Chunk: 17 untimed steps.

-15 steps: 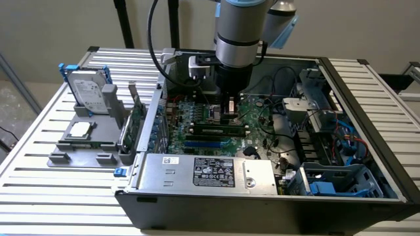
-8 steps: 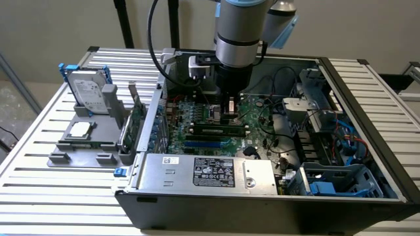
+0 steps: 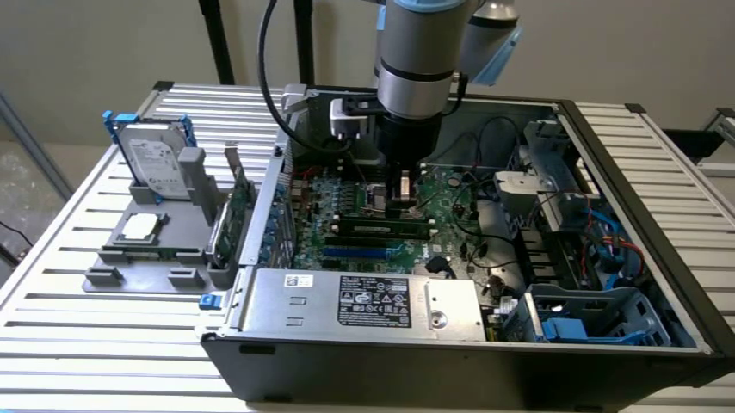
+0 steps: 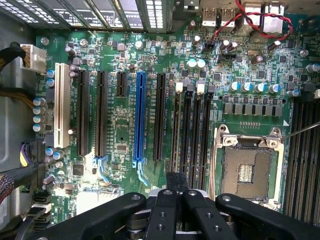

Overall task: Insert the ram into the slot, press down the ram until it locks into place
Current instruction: 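Press down the ram until it locks into place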

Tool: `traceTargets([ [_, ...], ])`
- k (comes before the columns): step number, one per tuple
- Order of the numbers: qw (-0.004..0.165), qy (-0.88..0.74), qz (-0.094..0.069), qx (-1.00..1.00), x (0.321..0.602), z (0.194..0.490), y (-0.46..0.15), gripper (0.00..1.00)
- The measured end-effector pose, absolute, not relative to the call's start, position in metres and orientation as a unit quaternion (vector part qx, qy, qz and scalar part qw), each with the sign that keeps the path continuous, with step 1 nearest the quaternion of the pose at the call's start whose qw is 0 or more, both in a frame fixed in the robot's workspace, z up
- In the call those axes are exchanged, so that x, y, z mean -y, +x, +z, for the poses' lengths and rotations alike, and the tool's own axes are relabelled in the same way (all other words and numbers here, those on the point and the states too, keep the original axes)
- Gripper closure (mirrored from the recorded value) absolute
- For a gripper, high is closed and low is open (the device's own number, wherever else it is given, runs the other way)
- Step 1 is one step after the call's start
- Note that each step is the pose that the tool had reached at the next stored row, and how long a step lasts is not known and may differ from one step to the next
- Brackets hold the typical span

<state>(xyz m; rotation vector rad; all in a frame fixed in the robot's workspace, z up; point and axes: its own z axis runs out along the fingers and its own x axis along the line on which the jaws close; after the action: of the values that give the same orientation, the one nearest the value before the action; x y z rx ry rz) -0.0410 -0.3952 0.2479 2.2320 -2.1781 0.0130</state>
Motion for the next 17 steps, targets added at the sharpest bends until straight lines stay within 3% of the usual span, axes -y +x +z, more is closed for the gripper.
traceTargets([
  [17,0.012,0.716,0.004,0.698,0.390,0.234,-0.048,0.89],
])
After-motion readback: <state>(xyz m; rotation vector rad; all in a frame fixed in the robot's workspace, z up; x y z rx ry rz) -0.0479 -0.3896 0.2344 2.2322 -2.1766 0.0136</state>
